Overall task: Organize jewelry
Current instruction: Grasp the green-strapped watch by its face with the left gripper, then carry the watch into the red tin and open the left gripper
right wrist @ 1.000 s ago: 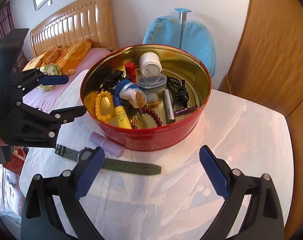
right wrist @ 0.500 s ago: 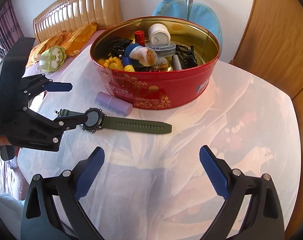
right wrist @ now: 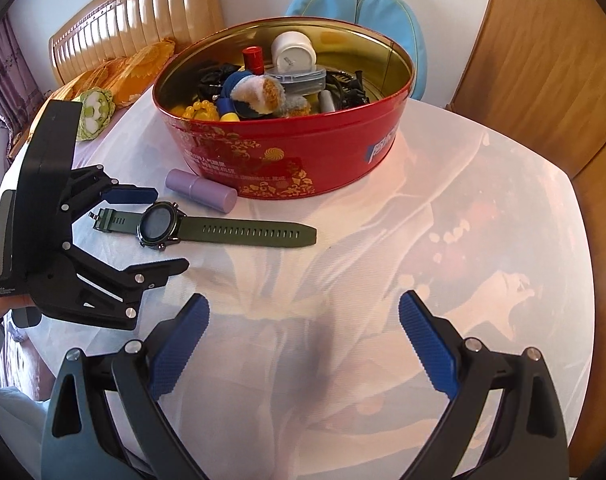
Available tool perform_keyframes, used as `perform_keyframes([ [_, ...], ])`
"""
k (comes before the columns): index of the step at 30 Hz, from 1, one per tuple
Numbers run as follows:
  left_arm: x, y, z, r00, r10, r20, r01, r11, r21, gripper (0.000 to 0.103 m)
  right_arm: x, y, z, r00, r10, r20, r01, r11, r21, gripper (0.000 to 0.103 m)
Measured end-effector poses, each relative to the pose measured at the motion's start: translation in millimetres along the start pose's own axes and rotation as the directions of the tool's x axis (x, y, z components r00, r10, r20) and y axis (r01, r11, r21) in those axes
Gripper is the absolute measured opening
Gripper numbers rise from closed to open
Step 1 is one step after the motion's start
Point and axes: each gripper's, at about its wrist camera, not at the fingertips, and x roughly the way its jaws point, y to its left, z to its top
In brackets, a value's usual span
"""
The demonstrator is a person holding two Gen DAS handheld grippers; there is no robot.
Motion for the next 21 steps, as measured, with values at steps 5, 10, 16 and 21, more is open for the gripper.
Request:
perform_keyframes([
  [5, -5, 0, -3, 1.000, 0.014, 0.003, -0.014, 1.000, -0.018, 0.052, -2, 0, 1, 1.000, 0.003, 0.006, -0.003, 1.000, -0.012, 0.097],
  [10, -15, -6, -2, 1.000, 0.026, -0.002, -0.026, 1.000, -0.003, 0.052, -5, 3, 3, 1.000, 0.014, 0.019, -0.013, 1.000, -0.018, 0.097],
  [16, -54, -6, 8, 0.997, 0.037, 0.065, -0.036, 0.999, -0.016, 0.052, -18, 3, 10, 0.997, 0.033, 0.069, -0.032, 0.999, -0.018, 0.097],
  [21, -93, -2, 24, 0.989, 0.071, 0.130, -0.070, 0.997, -0.015, 0.052, -23, -3, 16, 0.994, 0.045, 0.104, -0.046, 0.999, 0.003, 0.097],
])
